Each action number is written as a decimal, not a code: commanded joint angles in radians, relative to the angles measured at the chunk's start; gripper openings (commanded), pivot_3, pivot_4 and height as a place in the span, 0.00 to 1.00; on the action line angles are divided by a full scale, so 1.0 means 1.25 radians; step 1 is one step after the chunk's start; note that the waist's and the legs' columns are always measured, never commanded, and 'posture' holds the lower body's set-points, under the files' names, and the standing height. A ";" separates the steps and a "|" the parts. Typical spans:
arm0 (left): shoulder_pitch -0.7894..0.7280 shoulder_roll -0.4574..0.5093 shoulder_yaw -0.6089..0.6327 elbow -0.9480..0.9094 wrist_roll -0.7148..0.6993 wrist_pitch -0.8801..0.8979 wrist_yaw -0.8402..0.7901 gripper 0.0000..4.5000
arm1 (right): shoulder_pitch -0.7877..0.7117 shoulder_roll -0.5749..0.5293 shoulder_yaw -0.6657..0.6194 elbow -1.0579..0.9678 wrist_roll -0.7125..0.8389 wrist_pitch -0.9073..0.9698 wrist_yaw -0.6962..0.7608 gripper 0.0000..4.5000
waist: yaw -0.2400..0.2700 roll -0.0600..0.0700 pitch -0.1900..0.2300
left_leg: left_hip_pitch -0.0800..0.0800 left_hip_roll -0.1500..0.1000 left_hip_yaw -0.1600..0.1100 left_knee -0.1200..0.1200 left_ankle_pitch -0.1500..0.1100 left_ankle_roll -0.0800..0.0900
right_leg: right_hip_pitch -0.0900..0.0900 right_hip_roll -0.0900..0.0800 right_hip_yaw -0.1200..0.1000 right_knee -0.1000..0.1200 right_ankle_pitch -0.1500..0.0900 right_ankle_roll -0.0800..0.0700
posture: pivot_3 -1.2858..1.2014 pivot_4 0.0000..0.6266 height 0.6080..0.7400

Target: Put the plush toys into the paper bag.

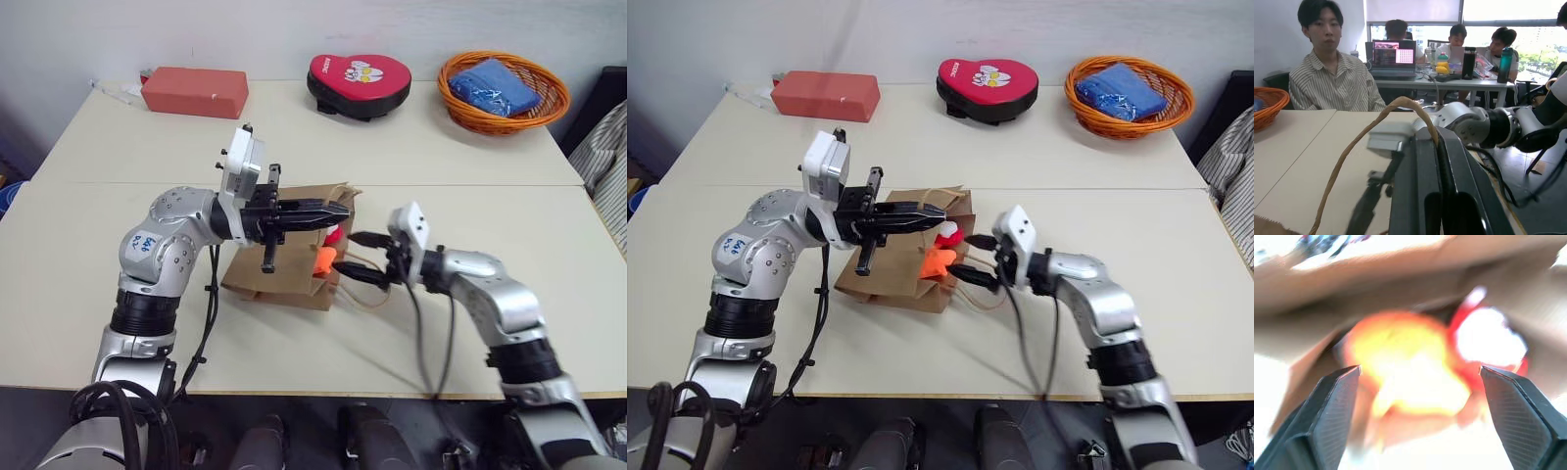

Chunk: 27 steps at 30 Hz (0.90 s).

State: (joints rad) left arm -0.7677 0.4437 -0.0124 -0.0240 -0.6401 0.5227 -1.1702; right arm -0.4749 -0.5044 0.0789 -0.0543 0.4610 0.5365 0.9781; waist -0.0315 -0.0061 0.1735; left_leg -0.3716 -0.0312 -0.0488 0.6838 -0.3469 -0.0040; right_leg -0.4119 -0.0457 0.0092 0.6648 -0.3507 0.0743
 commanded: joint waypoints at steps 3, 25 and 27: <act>0.001 -0.001 0.008 -0.022 -0.006 -0.011 0.004 0.00 | 0.038 -0.031 -0.075 -0.072 0.061 0.016 0.010 0.84 | 0.004 0.000 0.000 | 0.000 0.000 0.000 0.000 0.000 0.000 | 0.000 0.000 0.000 0.000 0.000 0.000 | 0.52 0.24 1.00; 0.010 0.006 0.006 -0.044 -0.014 0.007 0.013 0.00 | 0.075 -0.105 -0.048 -0.138 0.222 0.625 -0.117 0.76 | 0.023 -0.001 0.000 | 0.000 0.000 0.000 0.000 -0.001 0.001 | 0.001 0.000 0.000 -0.002 0.000 0.000 | 0.52 0.24 1.00; 0.012 0.003 0.006 -0.046 -0.016 0.007 0.018 0.00 | 0.076 -0.084 -0.046 -0.148 0.228 0.656 -0.144 0.76 | 0.023 -0.001 0.000 | 0.000 0.000 0.000 0.000 -0.001 0.001 | 0.001 0.000 0.000 -0.002 0.000 0.000 | 0.52 0.24 1.00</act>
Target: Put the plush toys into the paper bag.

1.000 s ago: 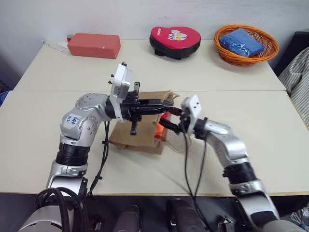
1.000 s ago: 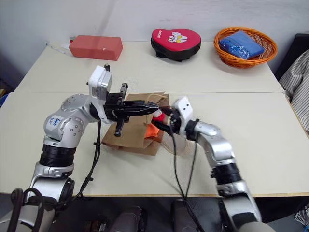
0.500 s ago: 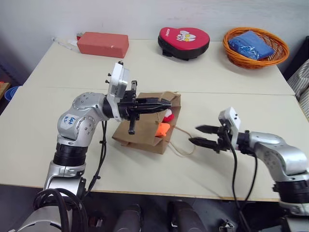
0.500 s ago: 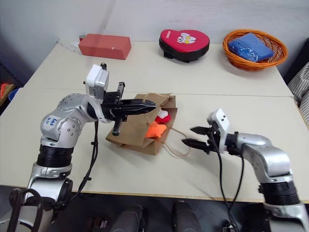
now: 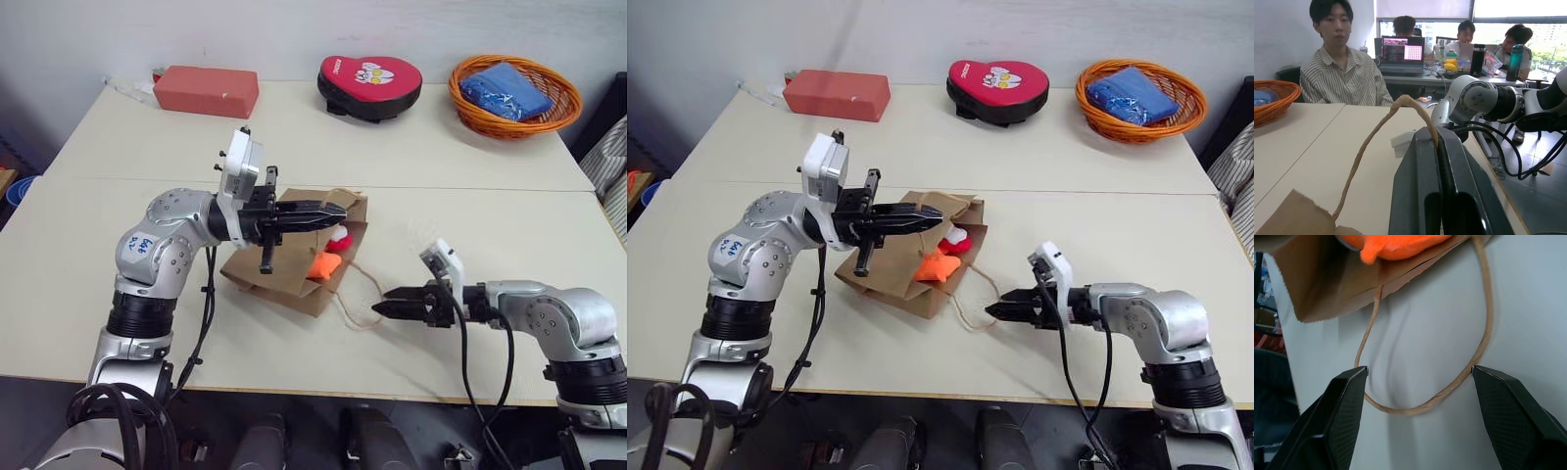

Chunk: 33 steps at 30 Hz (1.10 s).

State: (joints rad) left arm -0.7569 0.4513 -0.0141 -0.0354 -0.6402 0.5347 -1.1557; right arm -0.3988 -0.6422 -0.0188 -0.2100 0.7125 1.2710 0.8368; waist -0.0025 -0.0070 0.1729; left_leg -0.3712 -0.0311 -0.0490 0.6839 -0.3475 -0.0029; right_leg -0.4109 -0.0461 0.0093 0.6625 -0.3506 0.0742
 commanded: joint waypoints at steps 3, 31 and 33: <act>0.006 -0.005 0.009 -0.038 -0.016 -0.004 0.008 0.00 | 0.010 0.066 0.001 -0.027 0.053 0.117 -0.065 0.76 | -0.002 0.000 0.000 | 0.000 0.000 0.000 0.000 0.000 0.000 | 0.000 0.000 0.000 0.000 0.000 0.000 | 0.52 0.24 1.00; 0.013 -0.004 0.011 -0.046 -0.015 0.001 0.020 0.00 | 0.073 0.268 -0.203 0.023 0.427 0.275 -0.533 0.68 | -0.024 -0.003 -0.002 | 0.002 0.001 -0.001 -0.002 0.000 0.000 | 0.001 0.001 0.000 0.001 0.000 0.000 | 0.52 0.24 1.00; 0.012 -0.004 0.011 -0.047 -0.015 0.002 0.020 0.00 | 0.058 0.307 -0.230 0.031 0.419 0.270 -0.577 0.55 | -0.023 -0.003 -0.002 | 0.001 0.001 -0.001 -0.002 0.000 0.000 | 0.001 0.001 0.000 0.001 0.000 0.000 | 0.52 0.24 1.00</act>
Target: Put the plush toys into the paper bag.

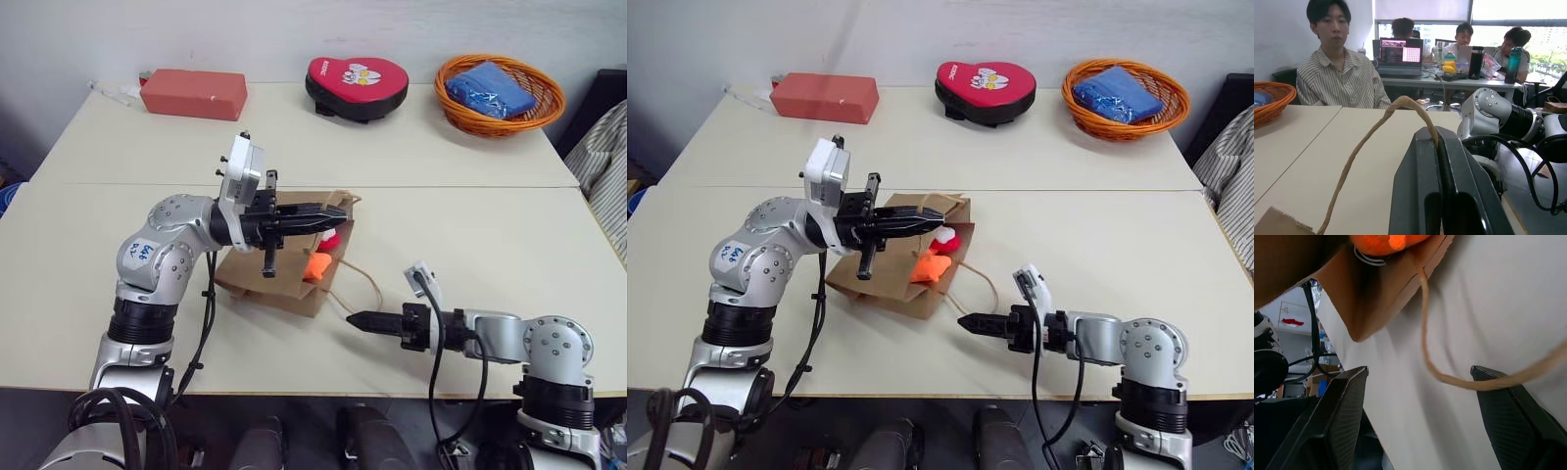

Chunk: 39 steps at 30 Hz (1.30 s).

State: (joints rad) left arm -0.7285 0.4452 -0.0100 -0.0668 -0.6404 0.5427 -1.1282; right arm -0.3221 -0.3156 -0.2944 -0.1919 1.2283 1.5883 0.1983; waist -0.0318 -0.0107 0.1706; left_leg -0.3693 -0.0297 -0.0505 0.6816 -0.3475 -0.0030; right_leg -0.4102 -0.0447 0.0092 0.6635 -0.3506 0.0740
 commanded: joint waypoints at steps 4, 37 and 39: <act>-0.005 0.006 0.011 -0.029 -0.017 -0.001 -0.002 0.00 | -0.020 0.061 -0.063 0.025 0.026 0.017 -0.102 0.26 | 0.003 0.001 0.000 | -0.001 0.000 0.000 0.000 0.000 0.000 | -0.001 0.000 0.000 0.000 0.000 0.000 | 0.52 0.24 1.00; -0.005 -0.001 0.008 -0.017 -0.006 -0.031 -0.001 0.00 | 0.080 -0.170 0.112 0.067 0.484 -0.289 -0.352 0.62 | 0.019 0.002 0.001 | -0.001 0.000 0.001 0.001 -0.001 0.002 | 0.000 -0.001 0.001 -0.002 0.000 0.000 | 0.52 0.24 1.00; -0.006 0.000 0.008 -0.016 -0.007 -0.030 0.000 0.00 | 0.075 -0.171 0.122 0.066 0.486 -0.312 -0.358 0.47 | 0.021 0.002 0.001 | -0.002 0.000 0.001 0.001 -0.001 0.002 | 0.000 -0.001 0.001 -0.002 0.000 0.000 | 0.52 0.24 1.00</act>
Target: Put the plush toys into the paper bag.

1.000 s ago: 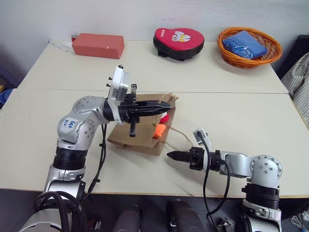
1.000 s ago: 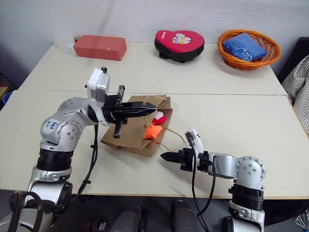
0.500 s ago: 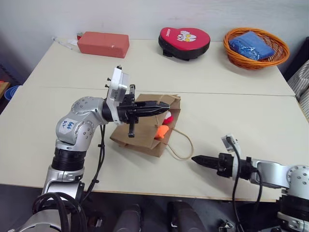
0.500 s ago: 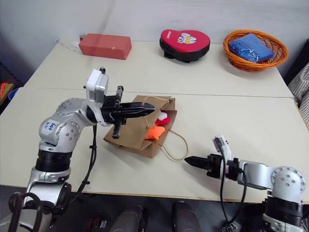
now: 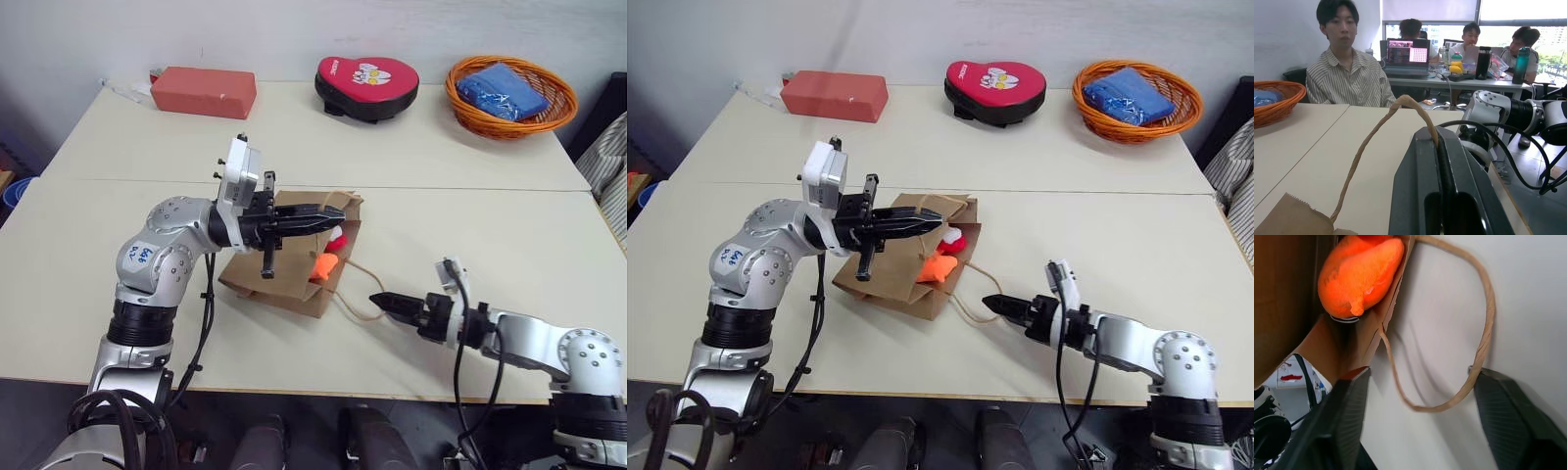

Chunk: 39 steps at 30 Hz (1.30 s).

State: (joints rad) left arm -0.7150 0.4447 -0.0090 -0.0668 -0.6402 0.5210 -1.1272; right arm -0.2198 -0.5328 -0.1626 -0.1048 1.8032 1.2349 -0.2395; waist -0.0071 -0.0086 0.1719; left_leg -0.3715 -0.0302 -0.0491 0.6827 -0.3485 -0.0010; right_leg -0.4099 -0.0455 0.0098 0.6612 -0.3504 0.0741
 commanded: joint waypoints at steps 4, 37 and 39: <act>-0.014 0.007 0.012 -0.019 -0.008 -0.011 -0.001 0.00 | -0.002 -0.027 0.007 -0.018 0.076 -0.067 0.001 0.16 | 0.005 0.000 0.000 | -0.001 0.000 0.000 0.000 0.000 0.000 | 0.000 0.000 0.000 -0.001 0.000 0.000 | 0.52 0.24 1.00; -0.073 -0.033 0.051 0.114 0.045 -0.139 0.057 0.00 | -0.206 -0.133 -0.144 -0.068 0.107 -0.174 0.236 0.01 | 0.008 0.000 0.001 | -0.004 0.000 -0.001 0.001 -0.001 0.001 | -0.001 -0.001 -0.002 -0.001 0.000 0.001 | 0.52 0.24 1.00; -0.062 -0.019 0.053 0.105 0.059 -0.136 0.068 0.10 | -0.198 -0.154 -0.149 -0.096 0.131 -0.150 0.288 0.14 | 0.007 0.001 0.001 | -0.004 0.000 -0.001 0.001 -0.001 0.001 | -0.001 -0.001 -0.002 -0.001 0.000 0.001 | 0.52 0.24 1.00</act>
State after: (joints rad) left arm -0.7978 0.4007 0.0520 0.1122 -0.5802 0.3578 -1.0552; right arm -0.4696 -0.6960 -0.3155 -0.1634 1.9180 1.0262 0.0529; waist 0.0015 -0.0080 0.1727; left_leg -0.3764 -0.0298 -0.0502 0.6835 -0.3492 0.0003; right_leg -0.4106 -0.0464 0.0072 0.6596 -0.3499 0.0751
